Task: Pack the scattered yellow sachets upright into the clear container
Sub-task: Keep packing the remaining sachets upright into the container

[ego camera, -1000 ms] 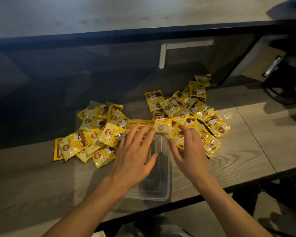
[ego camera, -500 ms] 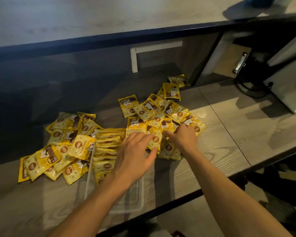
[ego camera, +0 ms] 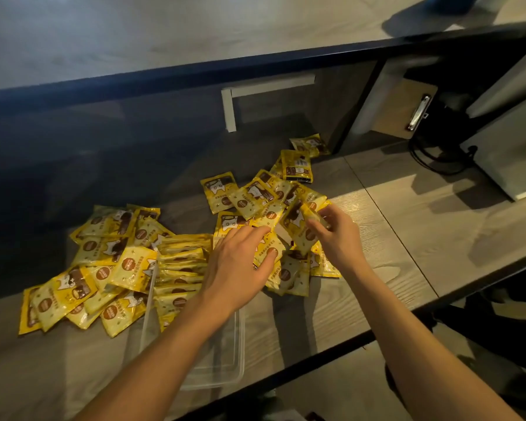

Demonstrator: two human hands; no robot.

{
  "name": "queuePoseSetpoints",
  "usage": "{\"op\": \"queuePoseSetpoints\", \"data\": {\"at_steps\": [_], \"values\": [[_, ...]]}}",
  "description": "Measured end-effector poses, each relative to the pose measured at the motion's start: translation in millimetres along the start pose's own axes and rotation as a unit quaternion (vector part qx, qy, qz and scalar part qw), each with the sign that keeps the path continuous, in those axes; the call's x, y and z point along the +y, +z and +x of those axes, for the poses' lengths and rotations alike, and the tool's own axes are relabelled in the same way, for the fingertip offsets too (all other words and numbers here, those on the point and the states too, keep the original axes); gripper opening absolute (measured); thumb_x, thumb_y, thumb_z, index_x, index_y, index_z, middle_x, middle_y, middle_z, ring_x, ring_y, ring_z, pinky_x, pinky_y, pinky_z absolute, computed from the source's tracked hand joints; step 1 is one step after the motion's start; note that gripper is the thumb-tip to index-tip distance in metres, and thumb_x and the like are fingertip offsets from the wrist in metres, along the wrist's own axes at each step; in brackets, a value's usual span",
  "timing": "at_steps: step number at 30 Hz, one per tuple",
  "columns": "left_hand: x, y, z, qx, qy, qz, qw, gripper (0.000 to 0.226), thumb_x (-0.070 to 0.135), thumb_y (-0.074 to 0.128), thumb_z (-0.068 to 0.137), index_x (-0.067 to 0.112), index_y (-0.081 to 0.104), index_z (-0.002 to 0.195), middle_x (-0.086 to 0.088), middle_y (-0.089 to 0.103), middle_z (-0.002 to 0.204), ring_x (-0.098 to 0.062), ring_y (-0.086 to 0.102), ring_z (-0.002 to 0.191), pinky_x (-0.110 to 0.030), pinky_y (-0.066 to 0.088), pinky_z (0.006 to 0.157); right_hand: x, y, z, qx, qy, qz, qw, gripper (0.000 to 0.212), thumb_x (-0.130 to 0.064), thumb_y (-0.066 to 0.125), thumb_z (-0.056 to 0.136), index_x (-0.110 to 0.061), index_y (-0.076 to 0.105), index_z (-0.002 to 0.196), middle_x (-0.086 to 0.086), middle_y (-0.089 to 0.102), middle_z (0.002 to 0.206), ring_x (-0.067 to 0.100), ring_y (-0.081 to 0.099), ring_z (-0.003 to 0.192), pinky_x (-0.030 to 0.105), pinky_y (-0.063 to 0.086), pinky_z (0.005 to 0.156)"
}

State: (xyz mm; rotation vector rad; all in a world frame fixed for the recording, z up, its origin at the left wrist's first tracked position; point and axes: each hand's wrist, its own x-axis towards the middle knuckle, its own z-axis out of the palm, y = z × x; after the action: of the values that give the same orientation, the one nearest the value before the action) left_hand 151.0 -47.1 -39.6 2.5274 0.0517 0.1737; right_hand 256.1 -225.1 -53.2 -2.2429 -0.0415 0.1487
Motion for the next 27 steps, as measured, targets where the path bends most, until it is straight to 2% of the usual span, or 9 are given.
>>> {"op": "queuePoseSetpoints", "data": {"at_steps": [2,5,9,11,13,18,21,24,27], "values": [[4,-2,4,0.012,0.008,-0.015,1.0,0.053,0.035,0.065,0.091,0.019,0.051,0.14,0.002,0.059,0.128,-0.018,0.052,0.118,-0.032,0.042,0.096,-10,-18,-2,-0.013,-0.062,-0.026,0.998,0.016,-0.025,0.069,0.09,-0.014,0.064,0.1,0.002,0.067,0.089,0.018,0.063,0.079,0.033,0.051,0.065],[10,-8,15,0.002,0.042,-0.027,0.999,0.08,0.039,0.071,0.087,0.02,0.032,0.153,0.003,0.04,0.152,-0.014,0.033,0.14,-0.031,0.031,0.111,-30,-39,-5,-0.153,-0.163,-0.128,0.966,0.011,-0.022,0.068,0.09,-0.017,0.067,0.1,0.0,0.067,0.089,0.017,0.061,0.082,0.034,0.047,0.068],[13,-15,26,-0.113,0.078,0.047,0.989,0.106,0.036,0.074,0.082,0.032,0.0,0.158,0.005,0.019,0.164,-0.014,0.015,0.149,-0.037,0.03,0.115,-55,-34,-15,-0.283,-0.245,-0.129,0.918,0.011,-0.024,0.07,0.088,-0.017,0.069,0.096,-0.005,0.067,0.087,0.009,0.058,0.076,0.026,0.044,0.066],[7,-16,27,-0.177,0.016,0.028,0.984,0.092,0.028,0.071,0.084,0.035,0.014,0.156,-0.002,0.047,0.147,-0.021,0.044,0.133,-0.037,0.044,0.101,-59,-25,-18,-0.292,-0.251,-0.101,0.917,0.016,-0.025,0.071,0.087,-0.016,0.069,0.1,-0.003,0.069,0.091,0.011,0.061,0.081,0.028,0.047,0.069],[0,-18,24,-0.198,-0.017,-0.008,0.98,0.05,0.024,0.067,0.087,0.032,0.05,0.134,-0.002,0.064,0.117,-0.021,0.06,0.11,-0.035,0.051,0.087,-58,-16,-20,-0.274,-0.235,-0.061,0.93,0.02,-0.029,0.072,0.086,-0.016,0.066,0.1,-0.003,0.067,0.088,0.012,0.061,0.08,0.03,0.049,0.068],[-17,-28,0,-0.062,-0.057,-0.119,0.989,0.014,0.033,0.068,0.09,0.029,0.069,0.103,0.018,0.069,0.09,-0.001,0.064,0.083,-0.017,0.048,0.067,-39,9,-19,-0.149,-0.073,0.166,0.972,0.029,-0.046,0.06,0.092,-0.017,0.063,0.087,-0.001,0.067,0.078,0.01,0.066,0.072,0.033,0.054,0.065],[-24,-32,-11,0.003,-0.134,-0.185,0.974,0.015,0.036,0.068,0.09,0.024,0.072,0.098,0.015,0.073,0.088,0.003,0.066,0.08,-0.023,0.055,0.069,-19,33,-12,-0.058,0.014,0.017,0.998,0.045,-0.059,0.054,0.09,-0.015,0.062,0.094,-0.002,0.068,0.086,0.016,0.066,0.08,0.036,0.051,0.067],[-30,-36,-16,0.029,-0.186,-0.217,0.958,0.006,0.038,0.068,0.09,0.032,0.068,0.09,0.018,0.072,0.085,0.009,0.064,0.079,-0.014,0.05,0.064,-6,56,-9,-0.088,0.029,-0.226,0.97,0.067,-0.075,0.052,0.08,-0.014,0.058,0.106,0.003,0.06,0.105,0.022,0.058,0.098,0.033,0.044,0.07],[-35,-40,-20,0.04,-0.212,-0.238,0.947,0.003,0.039,0.068,0.09,0.037,0.065,0.089,0.021,0.072,0.087,0.011,0.064,0.081,-0.016,0.048,0.066,-3,72,-9,-0.104,0.021,-0.295,0.95,0.071,-0.078,0.058,0.073,-0.014,0.052,0.105,0.007,0.054,0.11,0.025,0.052,0.103,0.034,0.046,0.075]]}}
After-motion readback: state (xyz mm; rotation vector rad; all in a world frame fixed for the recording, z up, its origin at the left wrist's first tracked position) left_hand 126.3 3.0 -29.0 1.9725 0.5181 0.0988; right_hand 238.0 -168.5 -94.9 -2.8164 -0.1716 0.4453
